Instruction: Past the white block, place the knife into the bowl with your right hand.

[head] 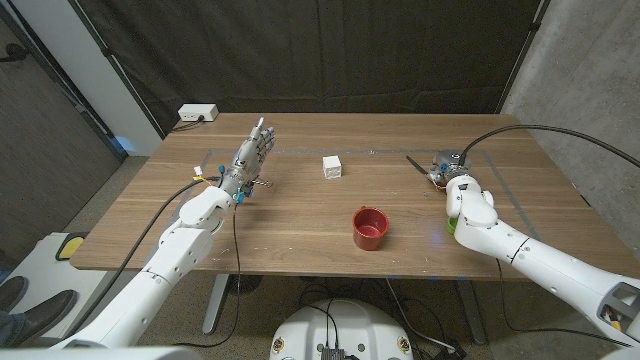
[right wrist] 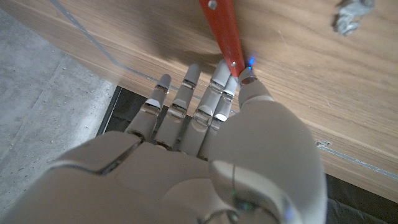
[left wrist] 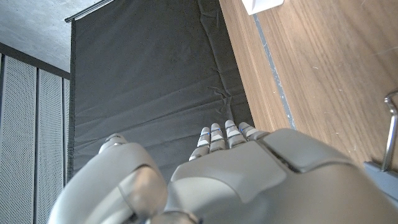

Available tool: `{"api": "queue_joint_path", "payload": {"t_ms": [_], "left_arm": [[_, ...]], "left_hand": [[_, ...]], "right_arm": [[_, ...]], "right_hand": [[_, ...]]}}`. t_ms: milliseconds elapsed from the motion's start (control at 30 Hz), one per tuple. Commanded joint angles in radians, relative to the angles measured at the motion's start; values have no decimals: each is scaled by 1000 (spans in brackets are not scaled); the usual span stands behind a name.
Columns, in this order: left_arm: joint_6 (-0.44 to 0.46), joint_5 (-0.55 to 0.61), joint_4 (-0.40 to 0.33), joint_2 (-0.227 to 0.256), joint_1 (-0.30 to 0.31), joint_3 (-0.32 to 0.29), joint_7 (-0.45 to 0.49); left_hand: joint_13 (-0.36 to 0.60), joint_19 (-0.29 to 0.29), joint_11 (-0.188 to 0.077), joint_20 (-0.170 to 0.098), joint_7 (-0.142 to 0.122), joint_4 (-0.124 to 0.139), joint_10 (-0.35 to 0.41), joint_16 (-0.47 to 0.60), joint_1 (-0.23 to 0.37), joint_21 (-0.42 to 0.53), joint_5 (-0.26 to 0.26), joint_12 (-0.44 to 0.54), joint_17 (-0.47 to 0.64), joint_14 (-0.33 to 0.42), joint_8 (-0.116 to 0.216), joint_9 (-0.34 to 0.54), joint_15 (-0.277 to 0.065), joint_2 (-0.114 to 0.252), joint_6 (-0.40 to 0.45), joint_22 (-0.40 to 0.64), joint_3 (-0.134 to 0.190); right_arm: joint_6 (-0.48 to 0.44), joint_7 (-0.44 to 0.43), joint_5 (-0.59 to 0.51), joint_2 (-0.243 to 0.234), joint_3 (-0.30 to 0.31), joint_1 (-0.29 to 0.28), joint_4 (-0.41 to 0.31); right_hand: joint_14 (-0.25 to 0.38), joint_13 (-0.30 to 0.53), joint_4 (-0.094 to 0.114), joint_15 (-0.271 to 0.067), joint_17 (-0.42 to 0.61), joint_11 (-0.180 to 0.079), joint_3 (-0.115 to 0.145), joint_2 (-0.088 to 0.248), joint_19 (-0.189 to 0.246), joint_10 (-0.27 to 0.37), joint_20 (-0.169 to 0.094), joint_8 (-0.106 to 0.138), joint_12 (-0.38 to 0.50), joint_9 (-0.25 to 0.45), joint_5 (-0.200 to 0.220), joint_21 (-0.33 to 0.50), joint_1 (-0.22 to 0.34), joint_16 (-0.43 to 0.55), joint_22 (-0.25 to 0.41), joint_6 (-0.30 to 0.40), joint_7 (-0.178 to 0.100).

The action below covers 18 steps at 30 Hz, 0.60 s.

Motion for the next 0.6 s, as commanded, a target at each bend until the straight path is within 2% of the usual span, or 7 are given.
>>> {"api": "queue_joint_path", "payload": {"t_ms": [33, 433, 600], "left_arm": [[6, -4, 24, 0, -25, 6, -23], [8, -8, 58, -3, -55, 15, -49], [8, -9, 71, -3, -66, 19, -61]], "left_hand": [[4, -4, -4, 3, -2, 2, 1, 0, 4, -1, -4, 2, 2, -3, -4, 5, -8, 7, 2, 4, -5], [4, -9, -3, 1, -1, 2, 2, 0, 4, -1, -5, 2, 2, -2, -5, 5, -7, 8, 3, 4, -8], [4, -11, -2, 1, -1, 2, 1, 0, 4, -2, -5, 2, 2, -2, -5, 5, -7, 9, 2, 4, -9]], "right_arm": [[-74, -17, -35, 18, 43, -22, -84], [-185, -56, -66, 35, 62, -40, -170], [-186, -116, -40, 45, 102, -78, -211]], "right_hand": [[15, 14, 2, -119, 5, -21, -5, 10, 9, 37, 2, 9, 11, 20, 3, -1, 17, 5, 2, 106, -98], [11, 24, 10, -111, -2, -22, -15, 9, -9, 42, 16, 6, 20, 17, 3, -9, 16, -13, 2, 110, -99], [3, 29, 14, -109, -6, -22, -20, 6, -9, 43, 23, 5, 23, 17, 3, -9, 14, -25, 2, 111, -99]]}}
